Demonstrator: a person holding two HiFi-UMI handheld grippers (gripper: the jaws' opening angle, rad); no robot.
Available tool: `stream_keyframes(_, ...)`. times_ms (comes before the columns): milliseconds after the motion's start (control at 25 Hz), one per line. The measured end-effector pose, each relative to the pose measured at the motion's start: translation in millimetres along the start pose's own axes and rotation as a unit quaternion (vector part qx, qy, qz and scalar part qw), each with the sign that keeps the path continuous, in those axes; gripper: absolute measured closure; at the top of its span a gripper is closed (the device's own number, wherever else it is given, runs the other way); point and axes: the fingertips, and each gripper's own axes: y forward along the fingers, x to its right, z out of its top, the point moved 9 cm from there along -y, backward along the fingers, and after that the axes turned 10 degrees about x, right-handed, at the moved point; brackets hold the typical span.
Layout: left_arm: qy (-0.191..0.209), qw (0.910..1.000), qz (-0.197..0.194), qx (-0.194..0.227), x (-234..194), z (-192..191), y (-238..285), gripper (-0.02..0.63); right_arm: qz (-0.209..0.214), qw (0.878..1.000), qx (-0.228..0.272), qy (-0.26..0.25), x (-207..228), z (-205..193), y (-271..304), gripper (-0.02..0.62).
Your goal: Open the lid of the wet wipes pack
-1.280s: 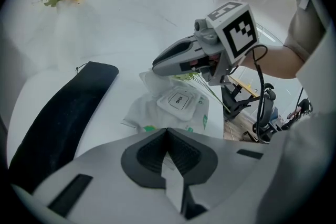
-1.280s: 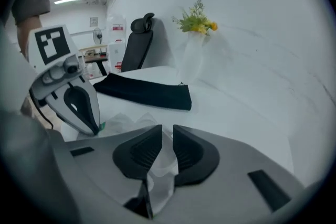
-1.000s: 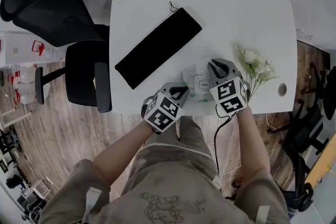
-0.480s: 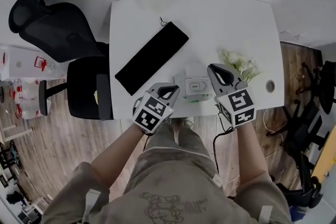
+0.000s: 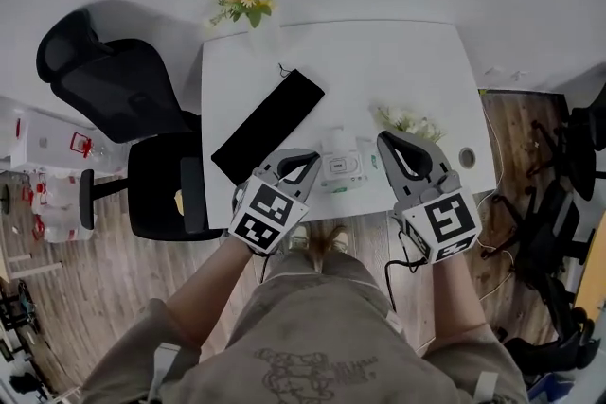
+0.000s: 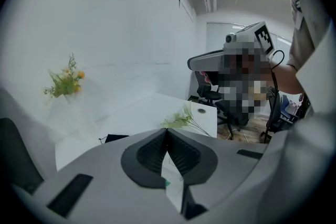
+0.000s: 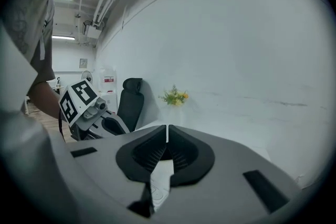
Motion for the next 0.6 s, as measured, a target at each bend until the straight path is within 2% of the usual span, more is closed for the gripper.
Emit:
stream_keyframes(360, 0.031, 0.997, 0.024, 0.066, 13.1, 54.0, -42.5, 0.589, -0.023, 0.998, 0.06, -0.022, -13.9, 53.6, -54.4, 0.557)
stream_keyframes(600, 0.065, 0.992, 0.035, 0.102, 27.0, 84.8, -70.7, 0.589, -0.024, 0.994, 0.104, -0.004, -29.1, 75.6, -83.1, 0.557)
